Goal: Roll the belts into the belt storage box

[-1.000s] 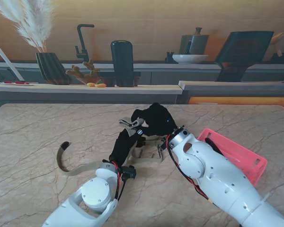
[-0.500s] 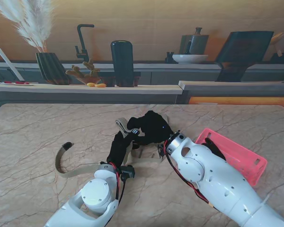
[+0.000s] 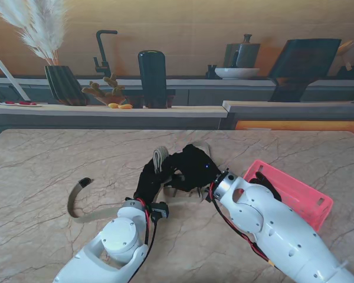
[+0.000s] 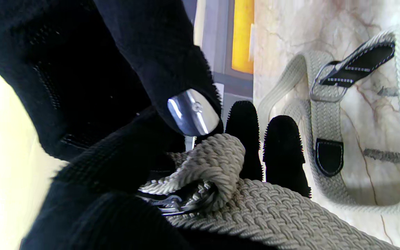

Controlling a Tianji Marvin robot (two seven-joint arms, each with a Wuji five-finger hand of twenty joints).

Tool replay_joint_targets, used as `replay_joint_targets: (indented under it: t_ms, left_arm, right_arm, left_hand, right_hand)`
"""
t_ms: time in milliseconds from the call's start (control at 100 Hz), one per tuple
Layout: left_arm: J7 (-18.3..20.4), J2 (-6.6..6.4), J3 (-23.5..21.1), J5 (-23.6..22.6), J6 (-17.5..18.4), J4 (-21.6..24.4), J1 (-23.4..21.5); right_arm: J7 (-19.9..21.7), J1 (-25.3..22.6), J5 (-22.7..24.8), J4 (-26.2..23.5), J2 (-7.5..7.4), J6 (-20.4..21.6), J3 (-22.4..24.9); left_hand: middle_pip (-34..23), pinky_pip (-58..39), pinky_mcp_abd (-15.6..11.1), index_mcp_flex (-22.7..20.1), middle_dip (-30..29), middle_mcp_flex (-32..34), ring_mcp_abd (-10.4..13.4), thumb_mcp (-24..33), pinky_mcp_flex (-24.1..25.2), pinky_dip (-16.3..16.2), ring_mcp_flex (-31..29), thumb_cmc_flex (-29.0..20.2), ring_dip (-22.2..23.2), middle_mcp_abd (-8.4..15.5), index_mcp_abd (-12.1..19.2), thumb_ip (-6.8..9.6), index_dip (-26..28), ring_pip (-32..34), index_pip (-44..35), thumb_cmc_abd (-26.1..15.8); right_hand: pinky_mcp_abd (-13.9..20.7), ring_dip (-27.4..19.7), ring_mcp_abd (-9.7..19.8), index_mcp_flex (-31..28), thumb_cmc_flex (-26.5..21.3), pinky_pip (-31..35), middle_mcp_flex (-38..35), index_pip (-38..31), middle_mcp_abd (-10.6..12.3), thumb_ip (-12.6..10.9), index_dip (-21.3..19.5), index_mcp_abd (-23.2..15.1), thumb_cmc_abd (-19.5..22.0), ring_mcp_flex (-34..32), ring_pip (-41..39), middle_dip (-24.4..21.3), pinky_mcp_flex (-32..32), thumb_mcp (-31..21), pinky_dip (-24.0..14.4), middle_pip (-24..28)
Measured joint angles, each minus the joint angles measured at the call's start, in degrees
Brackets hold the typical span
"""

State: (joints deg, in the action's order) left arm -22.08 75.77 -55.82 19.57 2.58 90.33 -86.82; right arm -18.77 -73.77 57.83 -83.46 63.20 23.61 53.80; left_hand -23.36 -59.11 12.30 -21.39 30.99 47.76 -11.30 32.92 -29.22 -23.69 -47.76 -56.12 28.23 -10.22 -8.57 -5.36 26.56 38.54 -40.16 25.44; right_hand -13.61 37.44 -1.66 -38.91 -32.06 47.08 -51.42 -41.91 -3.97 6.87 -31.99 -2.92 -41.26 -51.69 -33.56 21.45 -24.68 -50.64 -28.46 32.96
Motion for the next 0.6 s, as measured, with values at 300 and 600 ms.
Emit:
replay_joint_targets:
  t_ms: [300,600]
  left_arm:
    - [4.01,-0.55,0.73,-3.99,-1.39,-1.76,2.09]
    - [8.82,-2.55,3.34,-19.29,0.97,-6.37,5.16]
  right_arm:
    - [-5.74,-7.39,6.32,-8.34,-0.76,1.05,9.86]
    - [1.84,-9.78,6.99,-11.38,-1.95,2.79,15.32]
  left_hand:
    - [-0.4,-11.17,3.23,-3.17,5.36,3.9,0.82,-5.85,-1.53,-8.69,-3.55,-8.13,14.25,0.81,3.54,-0.15,4.19,12.4,-5.87,-5.11]
    - [-6.58,-14.84,3.88,-3.1,8.19,6.39,2.49,-11.45,-5.22,-15.3,-7.88,-8.85,20.39,0.76,6.44,-0.05,16.02,18.06,-16.23,-5.69]
  right_hand:
    - [0.0,-2.9,0.0,3.23,1.61,-0.17,1.65,2.63,0.0,0.0,-0.42,-4.33,0.07,-0.03,3.83,-0.11,-0.32,-0.01,0.0,-1.41]
    - [0.65,-5.03,-0.11,14.25,2.28,-0.71,13.07,7.53,-0.12,0.0,-0.17,-3.49,2.4,1.39,8.92,-1.36,-0.25,0.79,0.01,-5.08]
